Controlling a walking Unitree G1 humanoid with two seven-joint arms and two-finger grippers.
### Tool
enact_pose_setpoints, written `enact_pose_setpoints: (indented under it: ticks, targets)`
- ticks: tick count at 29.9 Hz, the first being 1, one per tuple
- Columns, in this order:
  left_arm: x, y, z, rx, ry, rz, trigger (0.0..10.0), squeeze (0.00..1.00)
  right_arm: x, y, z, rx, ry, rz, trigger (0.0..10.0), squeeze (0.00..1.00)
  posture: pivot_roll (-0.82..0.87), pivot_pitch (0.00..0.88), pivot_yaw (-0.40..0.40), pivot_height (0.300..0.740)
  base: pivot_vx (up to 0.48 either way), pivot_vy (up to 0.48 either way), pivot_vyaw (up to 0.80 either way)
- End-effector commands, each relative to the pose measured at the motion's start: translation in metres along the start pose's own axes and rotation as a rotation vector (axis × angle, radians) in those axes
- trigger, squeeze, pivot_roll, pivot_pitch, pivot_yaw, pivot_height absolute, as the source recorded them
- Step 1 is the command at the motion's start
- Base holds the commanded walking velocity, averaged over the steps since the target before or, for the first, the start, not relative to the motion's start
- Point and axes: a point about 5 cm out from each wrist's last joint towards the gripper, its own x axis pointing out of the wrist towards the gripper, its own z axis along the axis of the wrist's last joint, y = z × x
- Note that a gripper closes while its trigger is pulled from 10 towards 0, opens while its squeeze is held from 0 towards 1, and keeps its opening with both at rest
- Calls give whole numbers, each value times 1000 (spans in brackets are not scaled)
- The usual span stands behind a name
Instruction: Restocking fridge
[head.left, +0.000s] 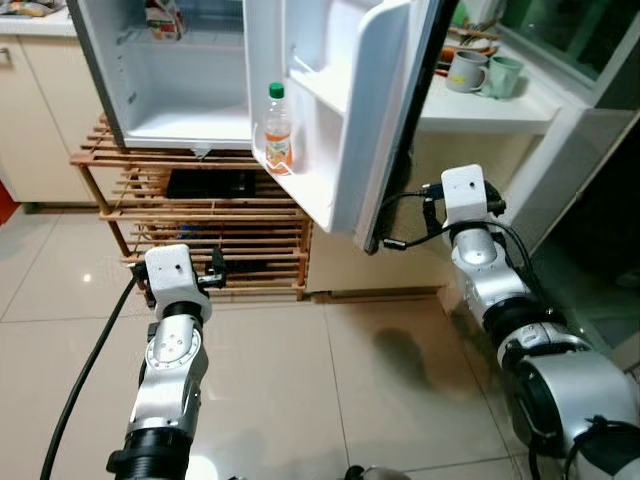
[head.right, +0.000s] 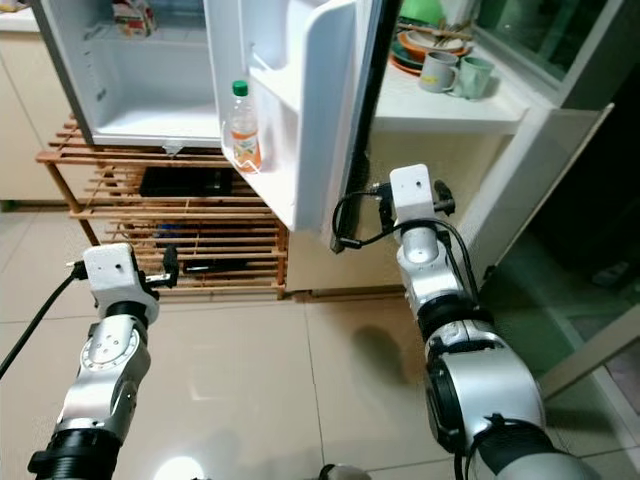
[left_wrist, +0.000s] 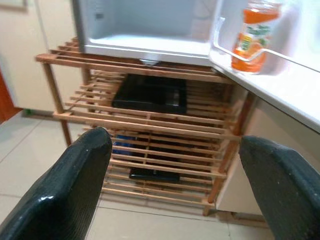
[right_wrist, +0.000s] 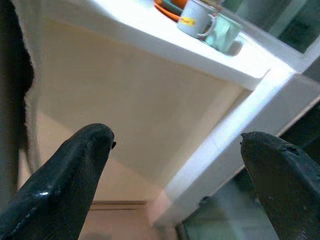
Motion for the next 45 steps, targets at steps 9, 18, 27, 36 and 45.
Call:
enact_pose_setpoints:
  ticks: [9, 18, 27, 36, 45]
  targets:
    - [-2, -8, -1, 17, 8, -31, 10000, 0, 0, 40, 32, 359, -14, 222, 10000, 0, -49, 0, -58, 740, 0, 0, 0]
    - [-2, -8, 0, 20, 2, -37, 10000, 0, -8, 74, 55, 546, -57, 434, 10000, 0, -57, 0, -61, 740, 0, 0, 0]
    - [-7, -15, -5, 10, 21, -72, 10000, 0, -41, 117, 60, 668, -150, 888, 10000, 0, -84, 0, -56, 740, 0, 0, 0]
    - [-21, -29, -20, 15, 76, -179, 10000, 0, -98, 67, -3, 753, -18, 1183, 10000, 0, -115, 0, -54, 740, 0, 0, 0]
    - [-18, -28, -19, 91, 80, -230, 10000, 0, -99, 56, -12, 695, 29, 973, 10000, 0, -112, 0, -39, 740, 0, 0, 0]
